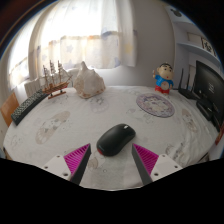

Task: Arrange mouse

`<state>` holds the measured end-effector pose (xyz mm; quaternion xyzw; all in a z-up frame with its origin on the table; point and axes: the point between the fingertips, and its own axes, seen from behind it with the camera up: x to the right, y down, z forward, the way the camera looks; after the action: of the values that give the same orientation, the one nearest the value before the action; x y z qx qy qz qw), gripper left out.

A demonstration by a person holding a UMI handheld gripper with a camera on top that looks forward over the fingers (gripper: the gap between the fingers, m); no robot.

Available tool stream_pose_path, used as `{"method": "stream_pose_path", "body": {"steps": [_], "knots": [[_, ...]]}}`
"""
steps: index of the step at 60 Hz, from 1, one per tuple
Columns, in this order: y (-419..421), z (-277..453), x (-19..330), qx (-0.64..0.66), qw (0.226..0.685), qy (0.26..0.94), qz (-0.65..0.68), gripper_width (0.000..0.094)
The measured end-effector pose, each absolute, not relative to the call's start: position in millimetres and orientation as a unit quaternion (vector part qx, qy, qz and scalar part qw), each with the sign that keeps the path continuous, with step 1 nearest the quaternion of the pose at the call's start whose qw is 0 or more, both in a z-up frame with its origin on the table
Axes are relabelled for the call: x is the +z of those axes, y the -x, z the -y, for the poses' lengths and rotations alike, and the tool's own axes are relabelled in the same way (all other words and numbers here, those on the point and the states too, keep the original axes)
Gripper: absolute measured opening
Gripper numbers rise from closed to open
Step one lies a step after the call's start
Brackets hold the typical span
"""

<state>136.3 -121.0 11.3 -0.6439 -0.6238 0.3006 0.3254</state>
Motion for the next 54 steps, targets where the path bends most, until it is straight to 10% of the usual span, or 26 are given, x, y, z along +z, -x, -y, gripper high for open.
{"method": "stream_pose_path", "body": {"steps": [28, 37, 54], "knots": [[-23.6, 136.4, -12.7, 0.294, 0.323, 0.635, 0.637, 0.0836], [-17.0, 146.1, -12.9, 0.297, 0.322, 0.614, 0.656, 0.052], [2.8, 128.3, 64.7, 0.313, 0.33, 0.597, 0.661, 0.0444]]}}
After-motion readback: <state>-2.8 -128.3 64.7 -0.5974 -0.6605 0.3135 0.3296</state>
